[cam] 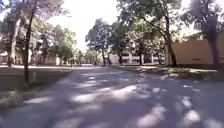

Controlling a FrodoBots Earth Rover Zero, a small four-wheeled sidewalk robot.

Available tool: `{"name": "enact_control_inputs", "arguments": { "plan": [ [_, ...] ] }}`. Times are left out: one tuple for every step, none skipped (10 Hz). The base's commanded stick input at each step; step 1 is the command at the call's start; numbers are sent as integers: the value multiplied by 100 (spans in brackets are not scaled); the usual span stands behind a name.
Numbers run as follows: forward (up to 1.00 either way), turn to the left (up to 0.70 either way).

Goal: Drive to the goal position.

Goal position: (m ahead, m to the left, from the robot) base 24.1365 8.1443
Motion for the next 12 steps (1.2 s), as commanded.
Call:
{"name": "enact_control_inputs", "arguments": {
  "plan": [
    [70, 2],
    [70, 0],
    [70, 0],
    [70, 0],
    [70, 0],
    [70, 1],
    [70, 3],
    [70, 10],
    [70, 13],
    [70, 14],
    [70, 6],
    [70, 2]
  ]
}}
